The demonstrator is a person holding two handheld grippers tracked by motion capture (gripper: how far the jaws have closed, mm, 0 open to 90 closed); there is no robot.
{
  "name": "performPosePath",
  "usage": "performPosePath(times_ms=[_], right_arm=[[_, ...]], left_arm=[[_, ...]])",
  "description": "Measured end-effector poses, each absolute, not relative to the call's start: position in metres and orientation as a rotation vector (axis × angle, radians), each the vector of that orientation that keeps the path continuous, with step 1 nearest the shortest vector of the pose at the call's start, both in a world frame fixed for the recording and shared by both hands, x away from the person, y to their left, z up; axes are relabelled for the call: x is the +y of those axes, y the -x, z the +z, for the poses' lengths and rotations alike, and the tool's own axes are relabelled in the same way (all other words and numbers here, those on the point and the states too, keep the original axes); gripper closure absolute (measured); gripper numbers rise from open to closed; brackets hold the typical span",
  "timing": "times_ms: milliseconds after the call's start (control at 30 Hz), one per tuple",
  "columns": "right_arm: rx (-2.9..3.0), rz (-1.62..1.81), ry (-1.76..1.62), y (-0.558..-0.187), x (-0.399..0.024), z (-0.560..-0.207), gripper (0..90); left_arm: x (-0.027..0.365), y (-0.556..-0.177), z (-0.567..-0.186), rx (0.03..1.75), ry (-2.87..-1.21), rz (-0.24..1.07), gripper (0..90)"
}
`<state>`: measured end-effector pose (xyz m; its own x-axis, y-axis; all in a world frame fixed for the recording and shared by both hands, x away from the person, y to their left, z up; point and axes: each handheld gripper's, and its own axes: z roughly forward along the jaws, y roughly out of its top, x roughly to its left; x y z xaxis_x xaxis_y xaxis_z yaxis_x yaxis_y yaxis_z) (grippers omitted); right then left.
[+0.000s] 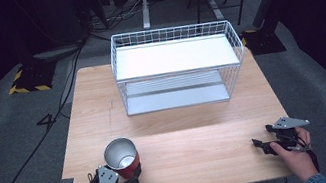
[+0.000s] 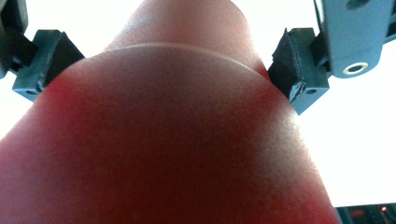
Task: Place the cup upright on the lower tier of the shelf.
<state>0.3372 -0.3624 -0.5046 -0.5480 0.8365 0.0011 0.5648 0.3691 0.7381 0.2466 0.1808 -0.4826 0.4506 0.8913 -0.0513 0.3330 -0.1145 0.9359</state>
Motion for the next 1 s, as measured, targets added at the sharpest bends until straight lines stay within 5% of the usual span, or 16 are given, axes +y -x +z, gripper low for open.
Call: performPosePath(times_ms=[1000], right_arm=[[2.259, 0.994, -1.222, -0.337, -0.362, -0.505, 16.3]], left_arm=[[0.141, -0.291, -0.435, 0.904, -1.711, 0.581, 16.7]])
